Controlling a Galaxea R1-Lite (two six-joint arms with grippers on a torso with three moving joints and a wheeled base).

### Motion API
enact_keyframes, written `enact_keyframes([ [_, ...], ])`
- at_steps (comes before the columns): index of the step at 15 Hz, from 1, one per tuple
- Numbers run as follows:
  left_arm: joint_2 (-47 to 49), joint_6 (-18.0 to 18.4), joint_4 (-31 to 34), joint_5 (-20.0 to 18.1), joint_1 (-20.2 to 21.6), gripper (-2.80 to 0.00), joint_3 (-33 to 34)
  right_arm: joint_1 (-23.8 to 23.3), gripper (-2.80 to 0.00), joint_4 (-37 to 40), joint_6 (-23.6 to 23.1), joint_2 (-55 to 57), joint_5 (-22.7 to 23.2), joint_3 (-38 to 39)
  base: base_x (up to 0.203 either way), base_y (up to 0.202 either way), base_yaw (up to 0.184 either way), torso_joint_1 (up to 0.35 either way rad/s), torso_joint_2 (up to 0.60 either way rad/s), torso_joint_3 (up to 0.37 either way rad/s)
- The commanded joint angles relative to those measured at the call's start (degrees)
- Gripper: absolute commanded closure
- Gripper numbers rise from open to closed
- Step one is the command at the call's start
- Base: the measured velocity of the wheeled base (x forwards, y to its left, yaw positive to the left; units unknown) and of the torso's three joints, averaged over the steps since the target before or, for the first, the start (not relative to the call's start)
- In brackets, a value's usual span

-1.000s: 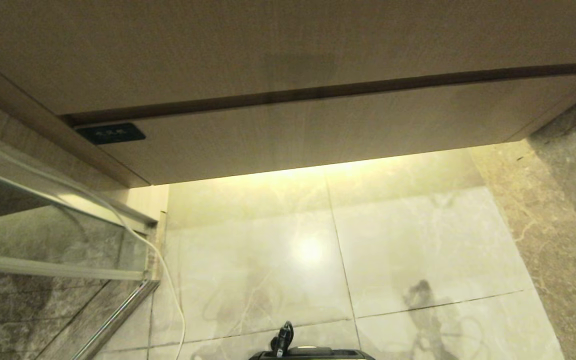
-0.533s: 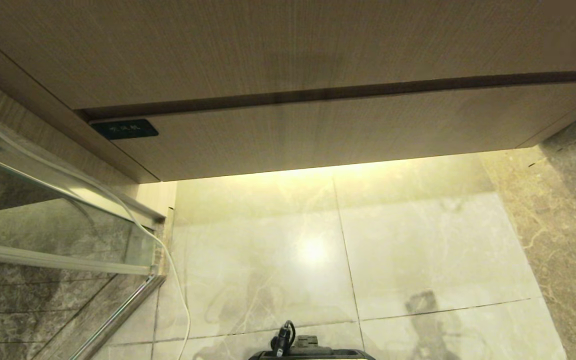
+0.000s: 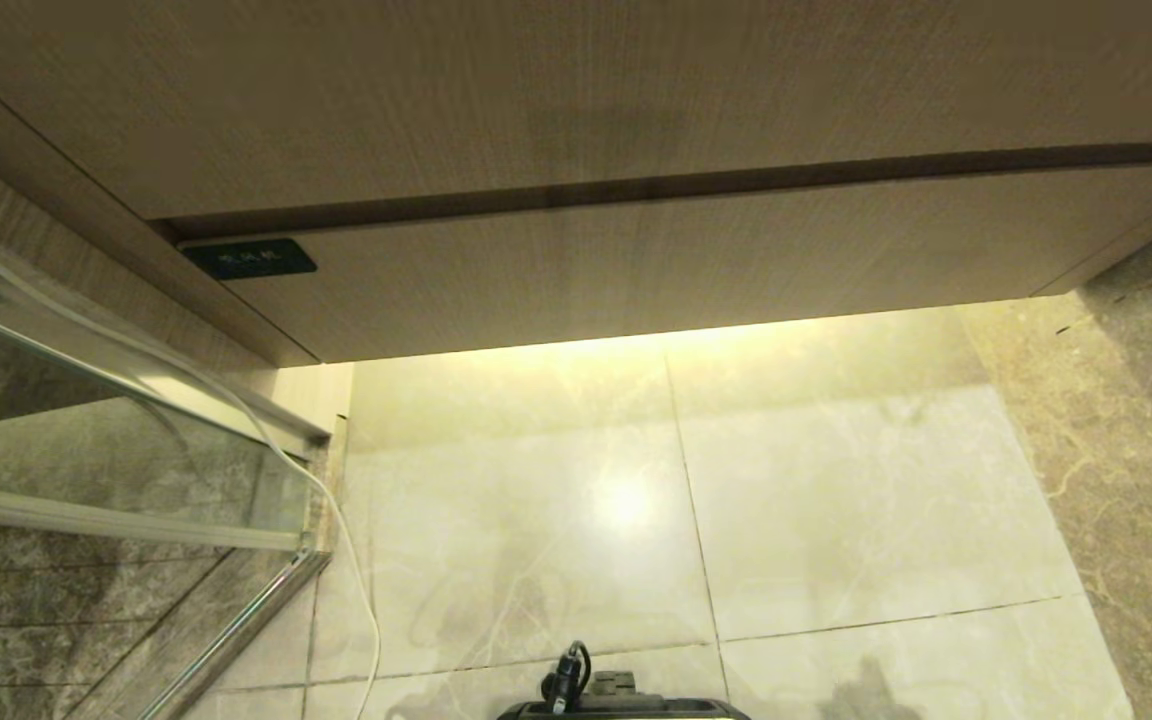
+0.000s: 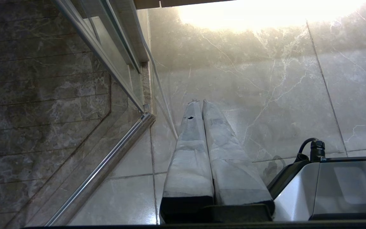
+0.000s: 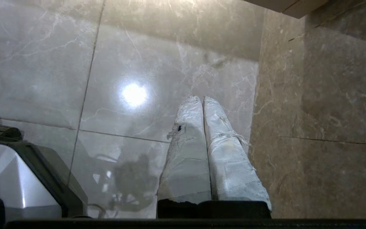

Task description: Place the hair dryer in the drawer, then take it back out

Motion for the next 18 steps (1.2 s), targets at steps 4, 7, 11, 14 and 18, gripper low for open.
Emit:
enact_keyframes([
  [4, 0.0, 0.0, 0.0, 0.0, 0.0, 0.00, 0.1, 5.9, 0.00, 5.9, 4.6, -28.6, 0.4, 12.5, 0.000, 0.000, 0.000, 0.000, 0.00, 0.000],
  [7, 0.0, 0.0, 0.0, 0.0, 0.0, 0.00, 0.1, 7.3, 0.00, 10.0, 14.6, -30.1, 6.2, 16.3, 0.000, 0.000, 0.000, 0.000, 0.00, 0.000],
  [11, 0.0, 0.0, 0.0, 0.0, 0.0, 0.00, 0.1, 7.3, 0.00, 8.5, 18.6, -30.1, 3.6, 18.1, 0.000, 0.000, 0.000, 0.000, 0.00, 0.000],
  [14, 0.0, 0.0, 0.0, 0.0, 0.0, 0.00, 0.1, 7.3, 0.00, 0.5, 16.8, -30.1, 3.5, 21.1, 0.000, 0.000, 0.000, 0.000, 0.00, 0.000],
  [18, 0.0, 0.0, 0.0, 0.0, 0.0, 0.00, 0.0, 7.3, 0.00, -1.4, 15.4, -30.1, 4.0, 21.6, 0.000, 0.000, 0.000, 0.000, 0.00, 0.000],
])
